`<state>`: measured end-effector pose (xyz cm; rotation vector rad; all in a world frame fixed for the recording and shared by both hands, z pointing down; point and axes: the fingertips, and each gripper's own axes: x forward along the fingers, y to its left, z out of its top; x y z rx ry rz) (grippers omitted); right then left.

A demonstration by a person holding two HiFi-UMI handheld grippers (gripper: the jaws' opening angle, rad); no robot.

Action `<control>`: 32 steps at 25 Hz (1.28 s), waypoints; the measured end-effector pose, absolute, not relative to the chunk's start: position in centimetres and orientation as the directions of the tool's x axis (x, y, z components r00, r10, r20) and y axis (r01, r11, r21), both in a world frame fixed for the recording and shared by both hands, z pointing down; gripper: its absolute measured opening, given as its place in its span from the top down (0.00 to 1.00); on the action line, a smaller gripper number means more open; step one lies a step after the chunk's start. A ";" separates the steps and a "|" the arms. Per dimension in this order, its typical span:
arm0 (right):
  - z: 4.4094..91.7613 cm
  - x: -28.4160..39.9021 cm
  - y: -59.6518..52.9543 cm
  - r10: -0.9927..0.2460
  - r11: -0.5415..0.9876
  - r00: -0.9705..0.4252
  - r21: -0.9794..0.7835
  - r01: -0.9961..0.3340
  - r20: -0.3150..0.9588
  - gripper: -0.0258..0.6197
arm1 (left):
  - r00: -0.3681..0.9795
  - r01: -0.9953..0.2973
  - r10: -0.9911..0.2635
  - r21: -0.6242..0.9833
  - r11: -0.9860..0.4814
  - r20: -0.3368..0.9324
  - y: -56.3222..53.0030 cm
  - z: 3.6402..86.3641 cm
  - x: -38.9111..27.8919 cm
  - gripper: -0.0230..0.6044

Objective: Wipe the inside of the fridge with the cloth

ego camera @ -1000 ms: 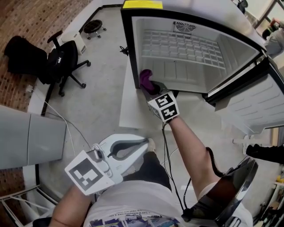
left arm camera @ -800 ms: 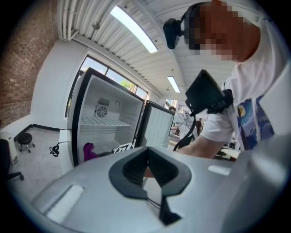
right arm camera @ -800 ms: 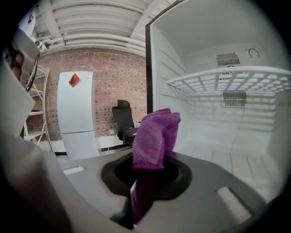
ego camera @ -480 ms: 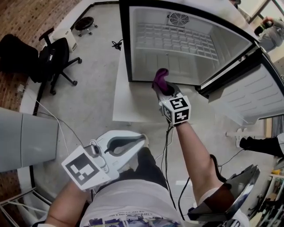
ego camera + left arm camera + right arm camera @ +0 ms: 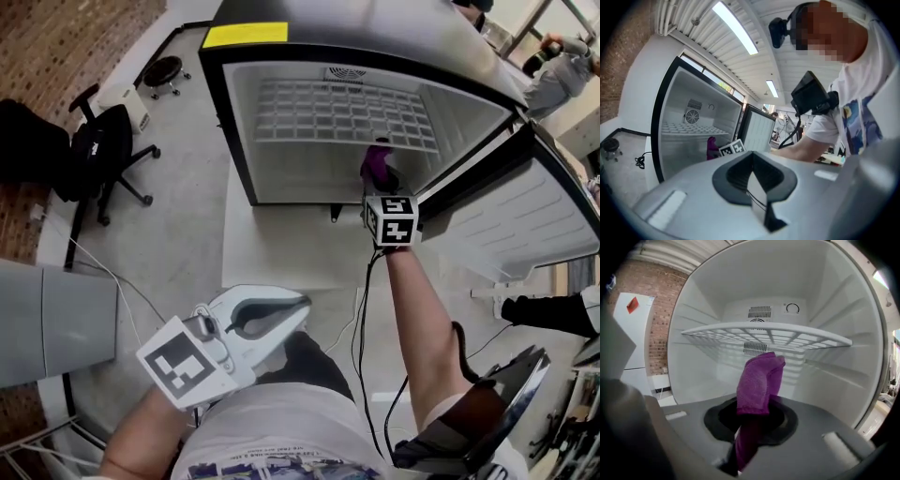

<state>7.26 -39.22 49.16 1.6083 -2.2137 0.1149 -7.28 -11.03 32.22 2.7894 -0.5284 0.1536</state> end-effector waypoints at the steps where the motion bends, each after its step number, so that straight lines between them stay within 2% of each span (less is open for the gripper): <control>1: 49.2 7.9 -40.0 -0.899 0.321 -0.240 0.180 -0.930 0.365 0.88 | 0.925 -0.376 -0.344 0.268 -0.887 0.160 -11.5 32.3 -7.0 0.95; 10: 49.9 11.3 -46.0 -0.917 0.203 -0.089 0.265 -0.943 0.388 0.88 | 0.903 -0.426 -0.393 0.249 -0.870 0.173 -15.3 32.5 -5.8 0.95; 19: 52.1 11.4 -49.0 -0.894 0.167 -0.014 0.304 -0.938 0.448 0.88 | 0.882 -0.466 -0.427 0.233 -0.853 0.201 -17.4 32.6 -5.8 0.95; 32: 54.2 8.0 -49.6 -0.860 0.252 -0.092 0.261 -0.932 0.502 0.88 | 0.858 -0.511 -0.470 0.256 -0.821 0.208 -18.6 32.7 -6.4 0.95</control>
